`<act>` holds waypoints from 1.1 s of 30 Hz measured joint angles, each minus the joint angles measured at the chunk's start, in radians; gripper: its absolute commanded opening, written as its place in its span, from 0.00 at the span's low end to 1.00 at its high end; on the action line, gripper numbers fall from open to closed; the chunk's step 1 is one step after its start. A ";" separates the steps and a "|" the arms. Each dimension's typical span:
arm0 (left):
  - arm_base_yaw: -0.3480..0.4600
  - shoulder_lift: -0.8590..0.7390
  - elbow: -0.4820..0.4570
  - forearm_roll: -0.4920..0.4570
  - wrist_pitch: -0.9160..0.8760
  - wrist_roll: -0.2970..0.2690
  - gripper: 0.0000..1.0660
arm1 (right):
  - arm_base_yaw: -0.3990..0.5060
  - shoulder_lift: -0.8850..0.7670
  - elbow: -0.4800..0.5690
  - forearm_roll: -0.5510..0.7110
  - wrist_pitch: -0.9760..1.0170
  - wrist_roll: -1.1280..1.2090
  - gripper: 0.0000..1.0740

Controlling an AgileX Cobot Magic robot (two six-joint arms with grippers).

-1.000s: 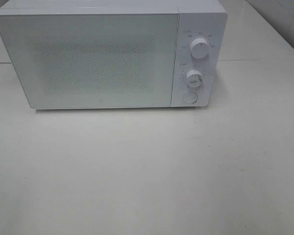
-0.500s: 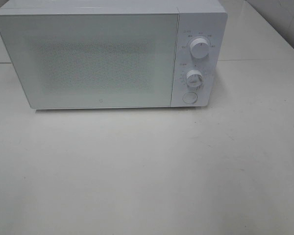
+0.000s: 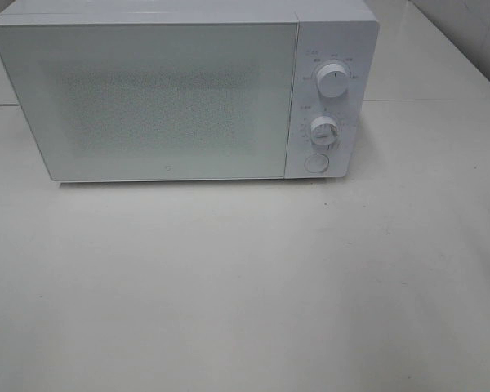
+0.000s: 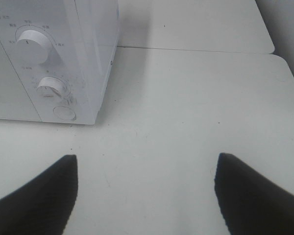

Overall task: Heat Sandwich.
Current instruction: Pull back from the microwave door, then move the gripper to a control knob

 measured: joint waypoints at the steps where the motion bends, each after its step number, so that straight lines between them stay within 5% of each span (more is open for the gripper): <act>1: 0.000 0.000 0.000 0.000 0.000 0.000 0.92 | 0.000 0.012 0.000 0.000 -0.017 0.000 0.70; 19: 0.000 0.000 0.000 0.000 0.000 0.000 0.92 | 0.000 0.266 0.014 -0.003 -0.448 0.002 0.70; 26: 0.000 0.000 0.000 0.000 0.000 0.000 0.92 | 0.000 0.312 0.115 0.029 -0.684 -0.049 0.70; 33: 0.000 0.000 0.000 0.000 0.000 0.000 0.92 | 0.050 0.359 0.225 0.188 -0.889 -0.194 0.70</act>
